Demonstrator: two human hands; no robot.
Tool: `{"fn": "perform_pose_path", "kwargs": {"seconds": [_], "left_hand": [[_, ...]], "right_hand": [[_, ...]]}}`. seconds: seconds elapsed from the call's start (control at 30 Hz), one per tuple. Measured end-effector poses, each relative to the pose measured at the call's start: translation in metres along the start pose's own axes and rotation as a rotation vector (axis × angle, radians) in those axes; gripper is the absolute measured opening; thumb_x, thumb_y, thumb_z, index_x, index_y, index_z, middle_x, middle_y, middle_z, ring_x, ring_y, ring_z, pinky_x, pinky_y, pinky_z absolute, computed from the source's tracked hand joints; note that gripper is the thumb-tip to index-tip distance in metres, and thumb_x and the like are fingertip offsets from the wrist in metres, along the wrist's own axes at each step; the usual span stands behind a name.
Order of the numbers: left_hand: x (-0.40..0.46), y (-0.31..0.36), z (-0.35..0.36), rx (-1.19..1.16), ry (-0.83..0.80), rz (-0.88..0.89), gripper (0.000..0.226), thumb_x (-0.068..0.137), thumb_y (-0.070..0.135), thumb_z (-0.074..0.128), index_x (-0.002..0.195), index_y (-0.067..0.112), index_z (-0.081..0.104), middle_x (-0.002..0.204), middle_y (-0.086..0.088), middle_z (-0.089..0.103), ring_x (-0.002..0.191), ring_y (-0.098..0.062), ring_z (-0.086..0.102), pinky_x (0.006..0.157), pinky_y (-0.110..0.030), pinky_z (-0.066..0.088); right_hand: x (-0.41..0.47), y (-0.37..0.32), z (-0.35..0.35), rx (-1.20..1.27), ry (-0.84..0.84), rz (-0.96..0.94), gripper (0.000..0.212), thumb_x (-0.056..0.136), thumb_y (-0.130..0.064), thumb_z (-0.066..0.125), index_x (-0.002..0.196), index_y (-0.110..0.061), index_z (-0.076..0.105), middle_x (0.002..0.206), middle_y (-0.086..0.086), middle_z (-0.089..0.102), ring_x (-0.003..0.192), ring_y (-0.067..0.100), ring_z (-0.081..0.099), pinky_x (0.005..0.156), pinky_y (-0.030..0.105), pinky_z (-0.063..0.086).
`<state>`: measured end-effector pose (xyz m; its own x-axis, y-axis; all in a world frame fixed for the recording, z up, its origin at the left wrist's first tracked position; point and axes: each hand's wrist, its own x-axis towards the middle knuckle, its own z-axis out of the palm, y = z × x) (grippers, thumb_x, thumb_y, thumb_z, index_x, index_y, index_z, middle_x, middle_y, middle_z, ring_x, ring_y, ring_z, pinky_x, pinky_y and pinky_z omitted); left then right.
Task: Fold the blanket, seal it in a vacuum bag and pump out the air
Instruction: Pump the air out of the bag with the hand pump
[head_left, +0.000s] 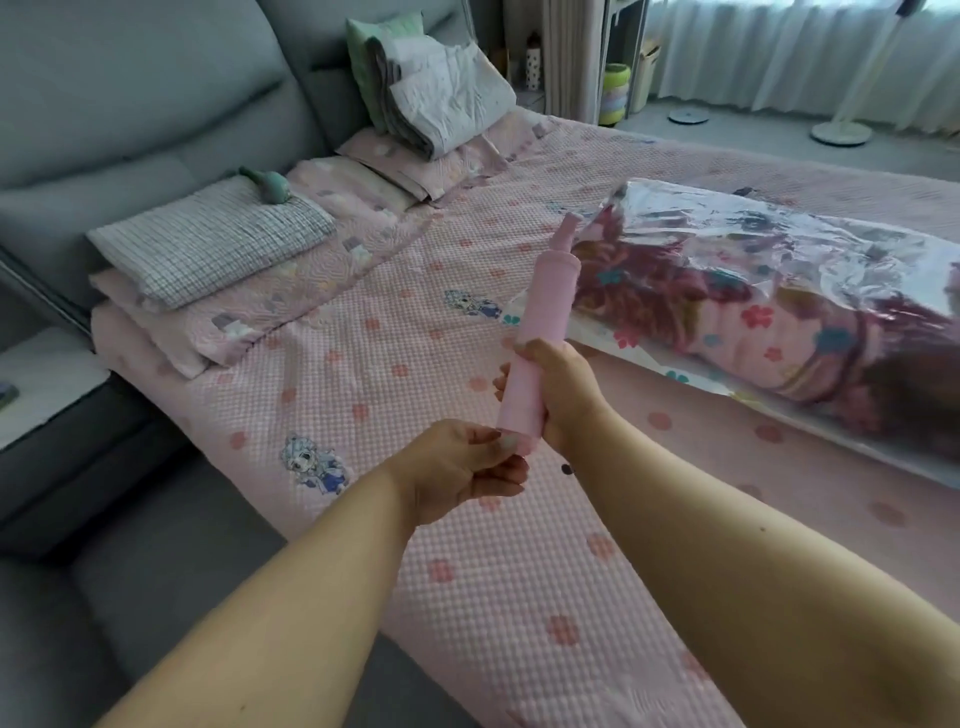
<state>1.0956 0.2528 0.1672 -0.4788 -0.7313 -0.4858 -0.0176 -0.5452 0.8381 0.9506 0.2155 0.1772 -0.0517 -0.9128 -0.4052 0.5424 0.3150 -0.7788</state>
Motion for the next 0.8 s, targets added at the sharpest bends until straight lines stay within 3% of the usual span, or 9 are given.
{"fn": "perform_pose_path", "kwargs": {"seconds": [0.13, 0.37, 0.57, 0.73, 0.8], "left_hand": [[-0.032, -0.028, 0.045, 0.032, 0.040, 0.051, 0.044, 0.069, 0.028, 0.075, 0.095, -0.007, 0.068, 0.076, -0.011, 0.068, 0.073, -0.020, 0.068, 0.069, -0.027, 0.057], [-0.071, -0.088, 0.160, 0.091, 0.022, 0.068, 0.027, 0.090, 0.017, 0.064, 0.098, -0.009, 0.065, 0.076, -0.011, 0.066, 0.072, -0.018, 0.067, 0.071, -0.028, 0.057], [-0.074, -0.107, 0.253, 0.107, -0.110, -0.010, 0.032, 0.086, 0.021, 0.069, 0.102, -0.007, 0.066, 0.085, -0.014, 0.068, 0.080, -0.022, 0.068, 0.075, -0.029, 0.057], [-0.051, -0.112, 0.330, 0.119, -0.197, -0.145, 0.041, 0.082, 0.007, 0.072, 0.118, -0.005, 0.057, 0.098, -0.018, 0.065, 0.090, -0.026, 0.067, 0.082, -0.033, 0.056], [-0.034, -0.113, 0.372, 0.165, -0.221, -0.137, 0.043, 0.080, 0.006, 0.073, 0.119, 0.000, 0.056, 0.098, -0.016, 0.064, 0.091, -0.026, 0.066, 0.084, -0.036, 0.056]], "right_hand": [[-0.051, 0.005, -0.028, -0.006, 0.011, -0.061, 0.019, 0.086, -0.010, 0.058, 0.104, -0.009, 0.050, 0.072, 0.010, 0.057, 0.050, 0.016, 0.058, 0.050, 0.029, 0.053], [-0.144, 0.002, -0.123, -0.075, 0.119, -0.165, 0.018, 0.082, -0.011, 0.059, 0.097, -0.011, 0.049, 0.076, 0.012, 0.056, 0.056, 0.021, 0.057, 0.054, 0.034, 0.053], [-0.205, -0.034, -0.206, -0.145, 0.200, -0.203, 0.046, 0.067, -0.020, 0.062, 0.109, -0.007, 0.050, 0.082, 0.014, 0.057, 0.058, 0.021, 0.058, 0.052, 0.032, 0.052], [-0.229, -0.060, -0.282, -0.284, 0.216, -0.205, 0.041, 0.079, -0.014, 0.066, 0.115, -0.010, 0.046, 0.093, 0.014, 0.057, 0.077, 0.027, 0.059, 0.076, 0.050, 0.057], [-0.234, -0.075, -0.320, -0.324, 0.199, -0.211, 0.045, 0.081, -0.014, 0.068, 0.119, -0.009, 0.045, 0.102, 0.015, 0.058, 0.087, 0.030, 0.062, 0.082, 0.048, 0.056]]}}
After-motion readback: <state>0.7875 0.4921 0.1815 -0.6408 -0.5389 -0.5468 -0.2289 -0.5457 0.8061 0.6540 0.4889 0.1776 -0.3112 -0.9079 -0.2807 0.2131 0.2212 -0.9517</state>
